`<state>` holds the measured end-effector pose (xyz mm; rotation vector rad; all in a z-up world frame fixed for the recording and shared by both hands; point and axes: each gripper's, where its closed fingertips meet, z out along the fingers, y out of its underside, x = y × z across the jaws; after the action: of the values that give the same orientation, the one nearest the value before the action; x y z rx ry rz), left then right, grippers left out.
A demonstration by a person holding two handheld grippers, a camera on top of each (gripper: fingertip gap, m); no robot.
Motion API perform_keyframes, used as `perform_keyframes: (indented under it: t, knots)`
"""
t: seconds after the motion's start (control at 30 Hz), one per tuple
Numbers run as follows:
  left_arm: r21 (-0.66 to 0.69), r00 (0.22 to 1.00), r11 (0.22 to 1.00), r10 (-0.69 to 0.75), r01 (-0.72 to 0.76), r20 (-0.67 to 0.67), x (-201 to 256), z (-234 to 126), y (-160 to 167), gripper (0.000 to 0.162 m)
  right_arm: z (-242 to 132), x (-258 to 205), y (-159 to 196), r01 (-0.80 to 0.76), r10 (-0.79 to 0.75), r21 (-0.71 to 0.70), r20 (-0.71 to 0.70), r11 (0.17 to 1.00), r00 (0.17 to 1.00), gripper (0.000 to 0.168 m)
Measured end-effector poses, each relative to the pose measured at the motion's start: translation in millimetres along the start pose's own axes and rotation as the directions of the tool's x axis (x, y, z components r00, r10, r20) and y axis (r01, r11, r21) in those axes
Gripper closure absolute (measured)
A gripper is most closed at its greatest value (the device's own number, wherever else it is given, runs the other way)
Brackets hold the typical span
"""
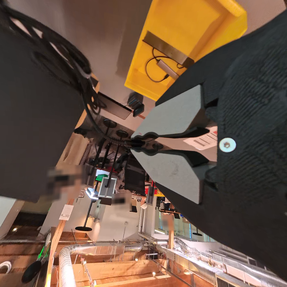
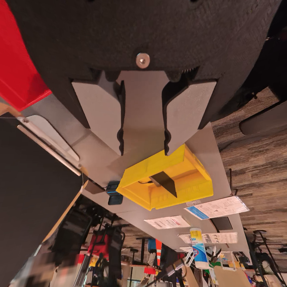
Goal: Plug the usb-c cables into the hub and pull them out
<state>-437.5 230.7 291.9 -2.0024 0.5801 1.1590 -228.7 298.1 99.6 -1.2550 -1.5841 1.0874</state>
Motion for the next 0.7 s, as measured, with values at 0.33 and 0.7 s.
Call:
perform_keyframes:
  t: [0.33, 0.7]
  knots:
    - [0.084, 0.966, 0.984, 0.172, -0.159, -0.193, 122, 19, -34, 0.156, -41, 34, -66, 0.143, -0.124, 0.107, -0.166, 0.984, 0.978, 0.125]
    - [0.322, 0.856, 0.946, 0.147, 0.024, -0.495, 205, 11, -111, 0.155, 29, 12, -50, 0.416, -0.416, 0.017, 0.074, 0.909, 0.907, 0.166]
